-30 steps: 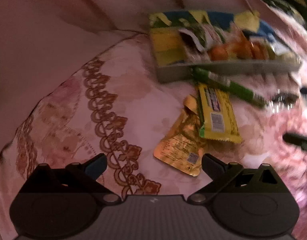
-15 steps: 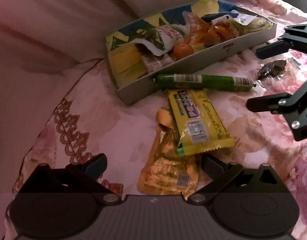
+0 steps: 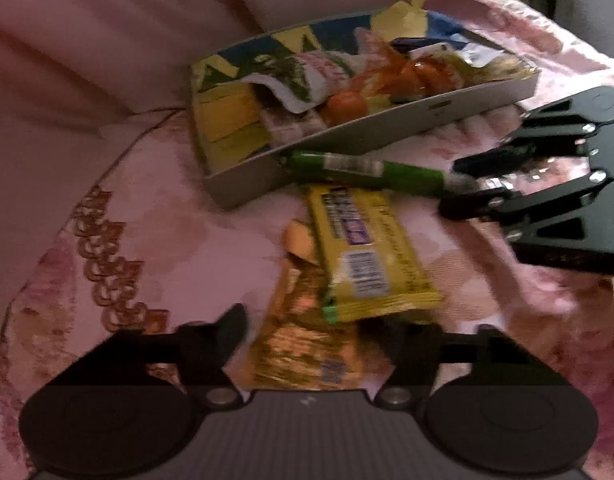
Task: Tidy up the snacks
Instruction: 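Grasp the gold foil wrapper with the left tool while the right tool grasps the green tube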
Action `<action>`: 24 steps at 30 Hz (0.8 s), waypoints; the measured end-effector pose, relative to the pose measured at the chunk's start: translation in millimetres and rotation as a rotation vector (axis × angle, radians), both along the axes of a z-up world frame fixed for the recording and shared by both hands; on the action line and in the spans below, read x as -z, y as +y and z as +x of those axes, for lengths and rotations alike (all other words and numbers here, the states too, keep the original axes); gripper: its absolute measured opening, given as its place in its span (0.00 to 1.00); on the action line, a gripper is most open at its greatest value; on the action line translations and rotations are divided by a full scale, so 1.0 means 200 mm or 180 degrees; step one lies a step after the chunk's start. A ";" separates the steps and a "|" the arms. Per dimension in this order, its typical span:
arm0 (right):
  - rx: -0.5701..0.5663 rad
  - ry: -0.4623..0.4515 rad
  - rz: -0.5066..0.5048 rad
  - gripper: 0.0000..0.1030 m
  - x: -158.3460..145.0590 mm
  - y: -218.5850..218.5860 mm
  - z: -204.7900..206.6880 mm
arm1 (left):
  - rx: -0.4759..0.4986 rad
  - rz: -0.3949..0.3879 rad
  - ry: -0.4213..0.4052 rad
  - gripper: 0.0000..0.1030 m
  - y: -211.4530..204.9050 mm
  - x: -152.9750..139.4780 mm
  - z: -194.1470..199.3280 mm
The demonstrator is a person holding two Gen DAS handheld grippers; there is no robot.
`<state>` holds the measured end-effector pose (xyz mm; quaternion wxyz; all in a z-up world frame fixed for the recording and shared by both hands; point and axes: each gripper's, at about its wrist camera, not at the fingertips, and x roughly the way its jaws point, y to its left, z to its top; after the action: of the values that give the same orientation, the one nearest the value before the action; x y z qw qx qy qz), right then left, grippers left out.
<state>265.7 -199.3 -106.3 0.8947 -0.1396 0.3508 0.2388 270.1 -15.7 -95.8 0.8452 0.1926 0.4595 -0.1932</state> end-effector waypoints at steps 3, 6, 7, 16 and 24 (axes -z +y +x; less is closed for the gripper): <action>-0.0020 0.0055 -0.0108 0.23 -0.01 0.02 -0.01 | 0.0015 -0.0001 0.0015 0.57 0.00 0.00 -0.01; 0.0033 0.0233 -0.0077 0.22 -0.03 0.00 -0.03 | -0.0056 -0.0079 0.0094 0.55 0.01 -0.01 -0.01; 0.0050 0.0301 -0.0067 0.21 -0.04 0.00 -0.04 | -0.0087 -0.0108 0.0133 0.54 0.01 -0.01 -0.01; 0.0246 0.0777 0.0076 0.19 -0.06 -0.07 -0.15 | -0.0259 -0.0164 0.0456 0.56 0.03 -0.04 -0.09; 0.0257 0.0579 0.0119 0.36 -0.04 -0.04 -0.16 | -0.0205 -0.0005 0.0347 0.76 -0.01 -0.02 -0.06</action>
<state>234.3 -208.3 -97.7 0.8704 -0.0864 0.4315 0.2208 257.6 -17.8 -92.6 0.8249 0.1664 0.5106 -0.1765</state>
